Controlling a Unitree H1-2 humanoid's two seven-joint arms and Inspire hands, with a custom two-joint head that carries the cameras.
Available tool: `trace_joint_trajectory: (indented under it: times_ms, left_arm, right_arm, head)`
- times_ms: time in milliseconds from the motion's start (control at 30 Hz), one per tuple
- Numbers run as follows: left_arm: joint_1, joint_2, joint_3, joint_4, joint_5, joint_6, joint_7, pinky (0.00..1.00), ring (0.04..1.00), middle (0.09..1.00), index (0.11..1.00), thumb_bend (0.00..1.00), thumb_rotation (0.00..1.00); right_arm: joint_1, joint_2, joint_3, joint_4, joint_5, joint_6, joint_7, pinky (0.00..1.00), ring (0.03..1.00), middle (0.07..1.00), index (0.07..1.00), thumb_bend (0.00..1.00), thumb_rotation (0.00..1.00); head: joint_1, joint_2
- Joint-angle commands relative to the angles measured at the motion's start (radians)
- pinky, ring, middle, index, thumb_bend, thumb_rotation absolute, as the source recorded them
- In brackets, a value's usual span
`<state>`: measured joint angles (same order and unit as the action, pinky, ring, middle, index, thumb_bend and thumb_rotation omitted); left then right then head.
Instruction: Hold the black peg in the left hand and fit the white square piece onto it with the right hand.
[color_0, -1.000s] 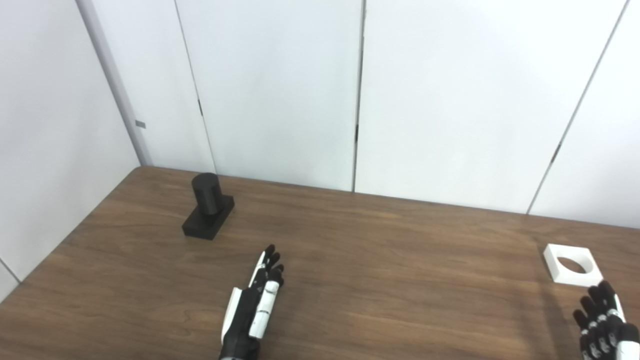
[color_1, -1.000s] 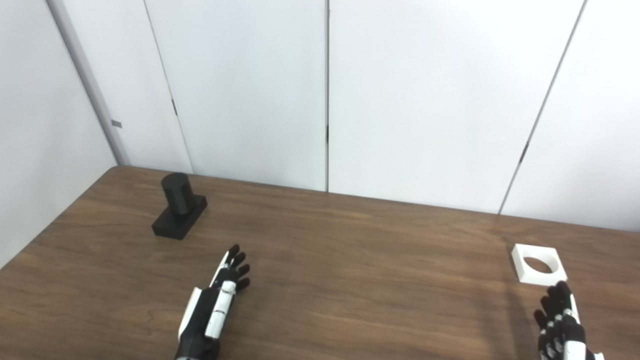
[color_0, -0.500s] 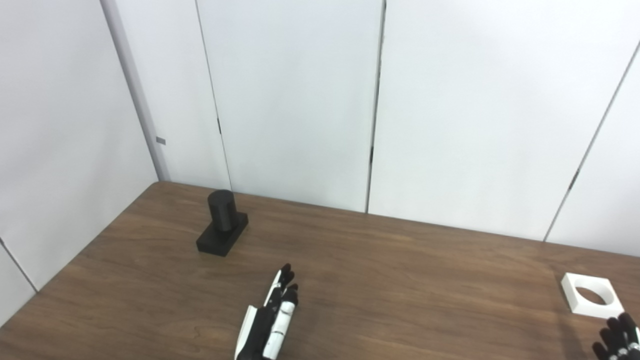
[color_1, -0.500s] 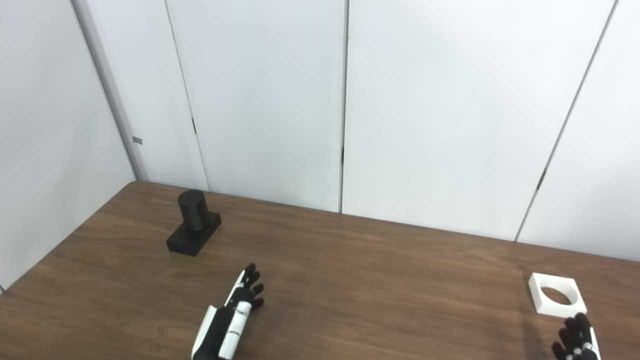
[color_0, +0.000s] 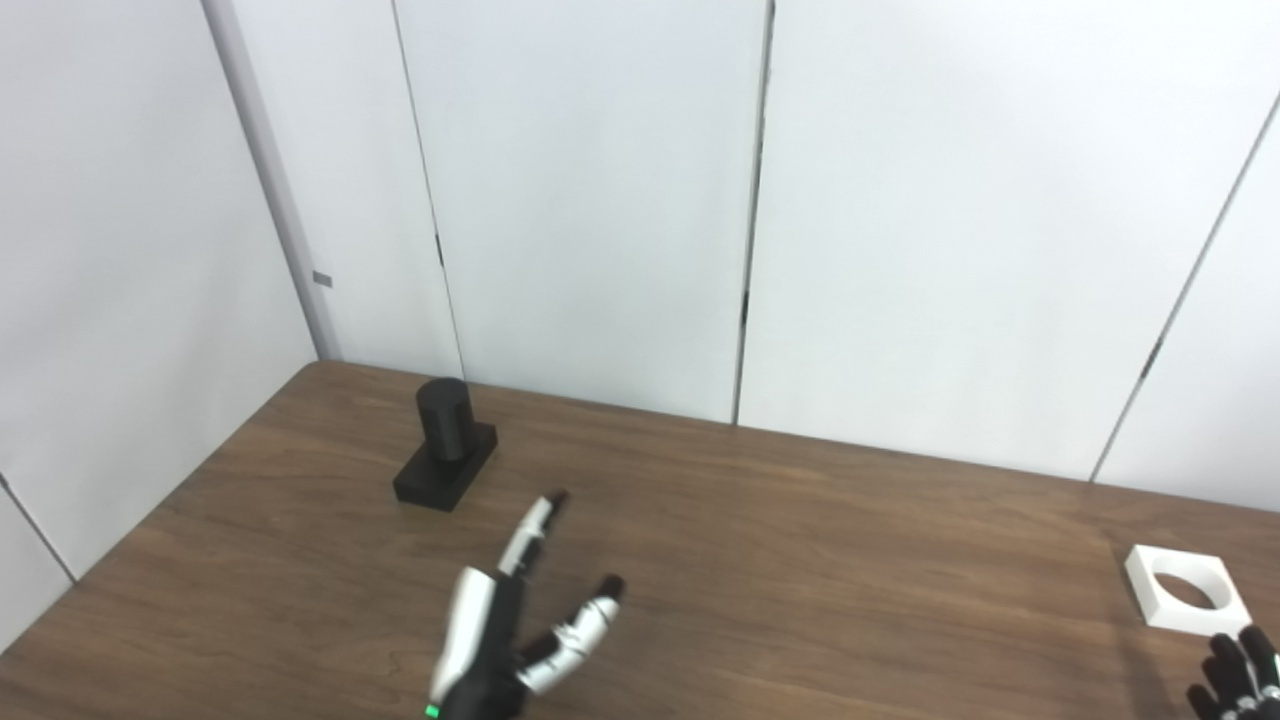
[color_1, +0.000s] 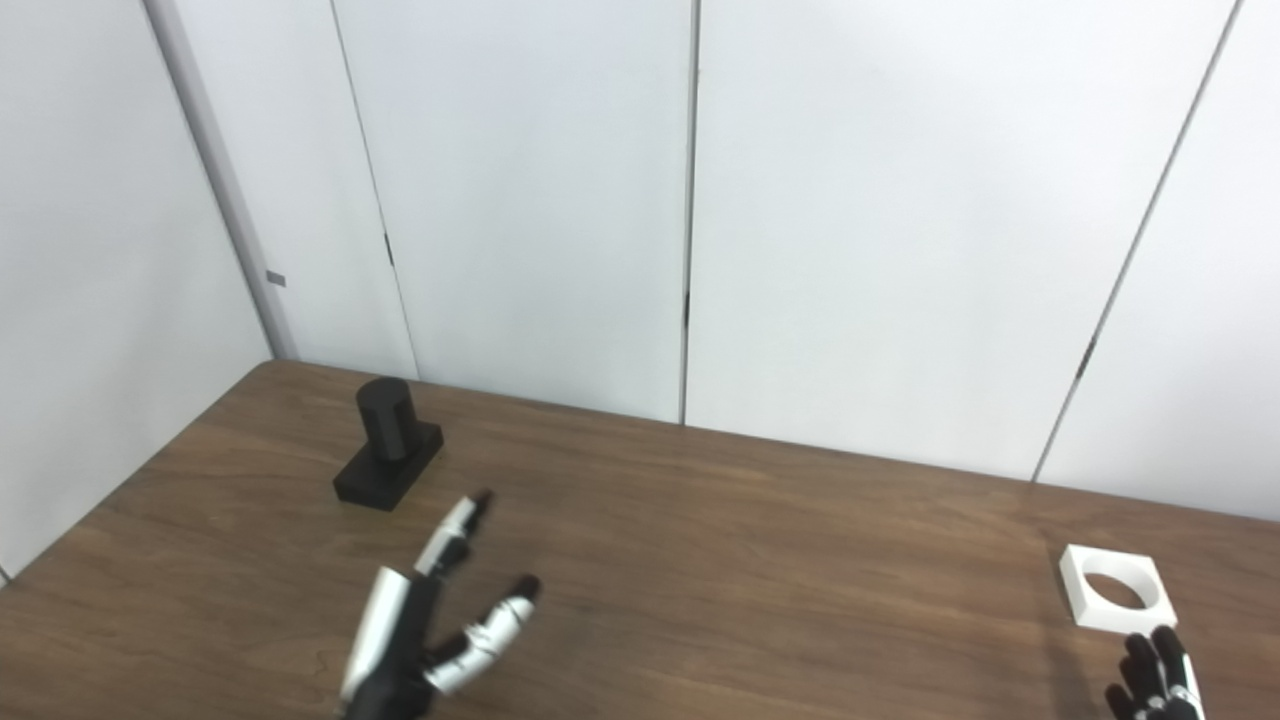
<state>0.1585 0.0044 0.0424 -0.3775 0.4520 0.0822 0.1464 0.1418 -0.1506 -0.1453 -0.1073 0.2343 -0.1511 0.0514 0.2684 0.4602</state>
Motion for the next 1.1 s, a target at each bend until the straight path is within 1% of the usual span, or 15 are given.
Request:
trace_joint_trajectory:
  times_ms: [0, 33, 133, 233, 333, 400, 433, 500, 567, 600, 667, 733, 833, 933, 1067]
  left_arm:
    - [-0.005, 0.038, 0.027, -0.058, 0.028, 0.012, 0.006, 0.9, 0.91, 0.906, 0.899, 0.63, 0.29]
    - [-0.015, 0.051, 0.045, -0.07, 0.037, 0.025, 0.001, 0.91, 0.916, 0.912, 0.897, 0.65, 0.3]
    - [-0.04, 0.082, 0.088, -0.087, 0.051, 0.062, -0.012, 0.9, 0.917, 0.912, 0.884, 0.71, 0.38]
    - [-0.055, 0.106, 0.105, -0.104, 0.057, 0.112, -0.032, 0.9, 0.924, 0.915, 0.896, 0.75, 0.44]
    - [-0.072, 0.132, 0.117, -0.112, 0.048, 0.161, -0.055, 0.9, 0.946, 0.934, 0.911, 0.77, 0.43]
    - [-0.083, 0.151, 0.122, -0.108, 0.055, 0.19, -0.067, 0.88, 0.938, 0.946, 0.914, 0.77, 0.41]
    - [-0.09, 0.162, 0.126, -0.097, 0.062, 0.196, -0.067, 0.88, 0.936, 0.948, 0.914, 0.77, 0.41]
    - [-0.097, 0.174, 0.131, -0.082, 0.069, 0.2, -0.066, 0.83, 0.912, 0.942, 0.899, 0.78, 0.41]
    - [-0.108, 0.189, 0.137, -0.06, 0.091, 0.215, -0.06, 0.83, 0.909, 0.934, 0.885, 0.79, 0.41]
    - [-0.114, 0.2, 0.137, -0.042, 0.12, 0.219, -0.048, 0.83, 0.908, 0.927, 0.872, 0.81, 0.43]
    - [-0.125, 0.225, 0.13, 0.003, 0.194, 0.226, -0.021, 0.82, 0.91, 0.912, 0.851, 0.84, 0.48]
    - [-0.139, 0.249, 0.128, 0.053, 0.237, 0.221, 0.0, 0.83, 0.923, 0.91, 0.841, 0.86, 0.52]
    - [-0.164, 0.287, 0.122, 0.129, 0.288, 0.212, 0.03, 0.91, 0.941, 0.912, 0.831, 0.9, 0.55]
    - [-0.187, 0.322, 0.095, 0.188, 0.357, 0.23, 0.041, 0.95, 0.939, 0.915, 0.839, 0.92, 0.61]
    - [-0.217, 0.343, 0.074, 0.25, 0.403, 0.25, 0.057, 1.0, 0.947, 0.921, 0.852, 0.96, 0.64]
  right_arm:
    - [0.047, 0.01, -0.003, 0.056, 0.008, -0.009, 0.013, 1.0, 1.0, 0.974, 1.0, 0.79, 1.0]
    - [0.048, 0.011, -0.002, 0.055, 0.01, -0.013, 0.018, 1.0, 1.0, 0.974, 1.0, 0.78, 1.0]
    - [0.053, 0.013, 0.001, 0.047, 0.019, -0.008, 0.027, 1.0, 1.0, 0.981, 1.0, 0.77, 0.98]
    - [0.054, 0.015, 0.0, 0.041, 0.014, 0.0, 0.025, 1.0, 0.992, 0.973, 1.0, 0.78, 0.97]
    - [0.056, 0.016, 0.001, 0.035, 0.014, 0.008, 0.027, 1.0, 0.99, 0.965, 1.0, 0.77, 0.98]
    - [0.058, 0.016, 0.002, 0.032, 0.02, 0.009, 0.033, 1.0, 0.984, 0.964, 1.0, 0.76, 0.97]
    - [0.058, 0.018, 0.0, 0.031, 0.027, 0.011, 0.034, 1.0, 0.983, 0.964, 1.0, 0.76, 0.97]
    - [0.059, 0.023, -0.001, 0.027, 0.034, 0.017, 0.033, 1.0, 0.981, 0.96, 1.0, 0.75, 0.92]
    - [0.061, 0.027, -0.001, 0.022, 0.033, 0.02, 0.029, 1.0, 0.973, 0.954, 1.0, 0.76, 0.88]
    - [0.062, 0.029, -0.001, 0.019, 0.033, 0.021, 0.029, 1.0, 0.966, 0.952, 1.0, 0.76, 0.86]
    - [0.065, 0.03, 0.001, 0.012, 0.034, 0.026, 0.03, 1.0, 0.971, 0.951, 1.0, 0.75, 0.84]
    - [0.067, 0.03, 0.003, 0.006, 0.035, 0.031, 0.031, 1.0, 0.979, 0.95, 1.0, 0.75, 0.84]
    - [0.067, 0.031, 0.004, 0.007, 0.034, 0.029, 0.031, 1.0, 0.987, 0.952, 1.0, 0.75, 0.85]
    - [0.065, 0.03, 0.004, 0.013, 0.036, 0.025, 0.035, 1.0, 0.99, 0.957, 1.0, 0.74, 0.86]
    - [0.067, 0.03, 0.004, 0.017, 0.05, 0.016, 0.045, 1.0, 0.995, 0.965, 1.0, 0.71, 0.86]
  head:
    - [-0.001, 0.001]
    - [-0.003, 0.002]
    - [-0.007, 0.005]
    - [-0.006, 0.008]
    - [-0.005, 0.012]
    - [-0.008, 0.016]
    - [-0.009, 0.017]
    - [-0.012, 0.02]
    - [-0.013, 0.022]
    - [-0.013, 0.023]
    - [-0.014, 0.023]
    - [-0.015, 0.024]
    - [-0.019, 0.025]
    - [-0.02, 0.026]
    - [-0.026, 0.028]
